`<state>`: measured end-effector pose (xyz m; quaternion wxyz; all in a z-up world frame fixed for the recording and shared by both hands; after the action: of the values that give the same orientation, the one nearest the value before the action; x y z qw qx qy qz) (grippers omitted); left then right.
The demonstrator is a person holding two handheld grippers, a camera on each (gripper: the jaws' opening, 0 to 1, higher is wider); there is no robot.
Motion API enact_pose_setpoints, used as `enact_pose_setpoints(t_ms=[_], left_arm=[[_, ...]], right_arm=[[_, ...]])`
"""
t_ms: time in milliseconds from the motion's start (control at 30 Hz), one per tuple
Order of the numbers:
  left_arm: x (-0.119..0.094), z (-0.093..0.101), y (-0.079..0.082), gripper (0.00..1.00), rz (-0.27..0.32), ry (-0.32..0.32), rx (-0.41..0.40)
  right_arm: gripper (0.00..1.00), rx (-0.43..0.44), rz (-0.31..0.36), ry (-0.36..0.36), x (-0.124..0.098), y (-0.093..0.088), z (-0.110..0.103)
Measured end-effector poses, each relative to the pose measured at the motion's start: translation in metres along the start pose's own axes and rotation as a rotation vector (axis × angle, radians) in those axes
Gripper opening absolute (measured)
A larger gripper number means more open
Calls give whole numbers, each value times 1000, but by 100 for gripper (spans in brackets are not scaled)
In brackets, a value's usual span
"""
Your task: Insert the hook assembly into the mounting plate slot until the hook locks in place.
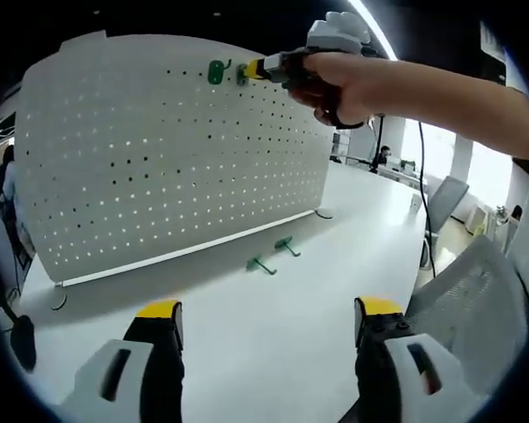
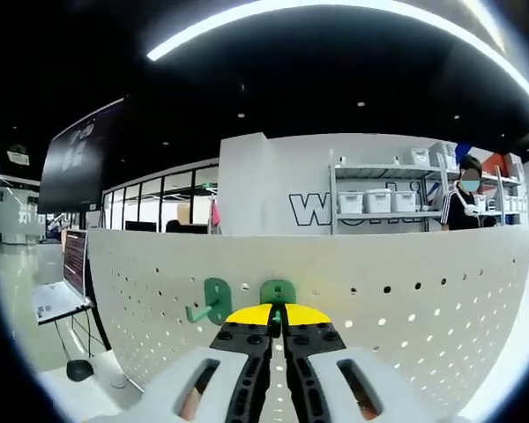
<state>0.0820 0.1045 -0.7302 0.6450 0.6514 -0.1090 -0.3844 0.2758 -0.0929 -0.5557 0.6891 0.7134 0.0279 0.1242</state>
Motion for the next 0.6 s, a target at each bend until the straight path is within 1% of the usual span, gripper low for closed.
enact_pose_setpoints(t_ms=[67, 100, 133, 167, 200, 267, 367, 400, 467, 500, 567, 600], left_arm=[[0, 0, -1, 82, 0, -5, 0], [0, 1, -2, 82, -1, -8, -4], [0, 1, -2, 82, -2, -9, -5], [1, 1, -2, 82, -2, -11, -6], [1, 2, -3, 82, -1, -12, -7], [1, 2, -3, 81, 1, -14, -9], [1, 2, -4, 81, 2, -16, -13], [0, 1, -4, 81, 3, -17, -13], [0, 1, -4, 81, 3, -19, -14], [0, 1, -4, 81, 2, -19, -15], [1, 1, -5, 81, 4, -19, -18], [1, 1, -5, 81, 5, -20, -18]], right_arm=[[1, -36, -2, -17, 0, 1, -3], [1, -101, -4, -25, 1, 1, -3], [1, -84, 2, -29, 2, 0, -5], [1, -21, 14, -53, 2, -1, -5], [1, -5, 14, -65, 2, -2, -5], [1, -19, 22, -77, 2, -4, -7], [1, 24, 27, -112, 3, -4, -8], [1, 45, 21, -138, 4, -4, -10], [3, 51, 22, -140, 5, -4, -13], [2, 47, 24, -156, 4, -5, -13], [2, 69, 30, -155, 3, -6, -12], [2, 61, 30, -153, 4, -6, -12]])
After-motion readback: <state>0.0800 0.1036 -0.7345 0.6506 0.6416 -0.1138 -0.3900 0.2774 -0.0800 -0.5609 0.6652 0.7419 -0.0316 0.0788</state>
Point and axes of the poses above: the point that each gripper's makers call its tool centre point, and the gripper's own axes: x roughly forward along the fingers, z roughly to its right, y roughly out of its top, the point moved 9 cm from there along -x, roughly backward along the fingers, and after that the axes turned 4 degrees about z, right-handed, at the moved point
